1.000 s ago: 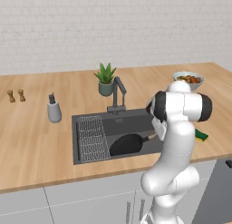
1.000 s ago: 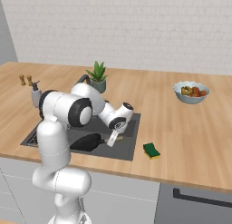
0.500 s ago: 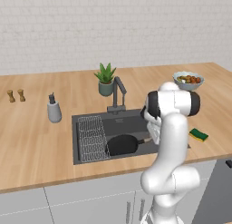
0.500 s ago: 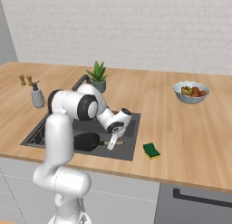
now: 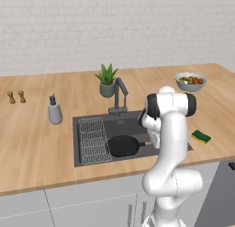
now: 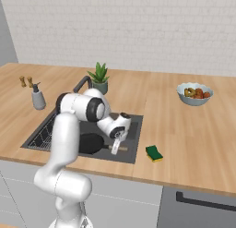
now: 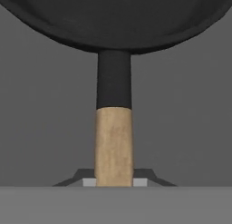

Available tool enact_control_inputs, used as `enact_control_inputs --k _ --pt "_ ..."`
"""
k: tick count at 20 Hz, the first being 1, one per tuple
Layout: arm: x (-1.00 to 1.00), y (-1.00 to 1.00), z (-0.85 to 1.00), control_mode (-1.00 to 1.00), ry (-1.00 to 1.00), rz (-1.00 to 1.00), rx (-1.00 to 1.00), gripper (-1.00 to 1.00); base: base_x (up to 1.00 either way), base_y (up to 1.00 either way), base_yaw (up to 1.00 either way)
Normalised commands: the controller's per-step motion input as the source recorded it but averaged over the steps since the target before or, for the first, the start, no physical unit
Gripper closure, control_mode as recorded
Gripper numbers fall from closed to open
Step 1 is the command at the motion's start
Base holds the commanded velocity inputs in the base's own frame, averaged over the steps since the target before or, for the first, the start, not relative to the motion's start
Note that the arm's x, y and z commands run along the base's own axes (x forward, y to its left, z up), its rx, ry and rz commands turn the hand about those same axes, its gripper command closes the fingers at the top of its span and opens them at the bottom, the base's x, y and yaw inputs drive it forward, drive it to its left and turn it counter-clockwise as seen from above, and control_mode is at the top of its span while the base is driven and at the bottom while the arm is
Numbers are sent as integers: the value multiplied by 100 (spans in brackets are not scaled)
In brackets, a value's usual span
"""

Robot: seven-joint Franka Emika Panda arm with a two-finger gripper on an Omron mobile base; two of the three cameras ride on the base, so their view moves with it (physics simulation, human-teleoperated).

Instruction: Pick the pan and sponge and place them into the sink. Then turn on the water.

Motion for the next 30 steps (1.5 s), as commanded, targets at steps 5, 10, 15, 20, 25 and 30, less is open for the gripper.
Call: enact_control_inputs --k 5,10,15,20,25,30 --pt "5 -2 -25 -100 0 0 -14 100 0 0 0" --pt "1 -5 -25 -100 0 0 -10 100 0 0 0" --pt "8 0 -8 -100 0 0 -3 100 0 0 0" --pt "5 0 0 -100 0 1 0 -100 0 0 0" --pt "3 0 1 -100 0 2 0 -100 0 0 0" --pt "0 -1 22 -100 0 0 0 -100 0 0 0"
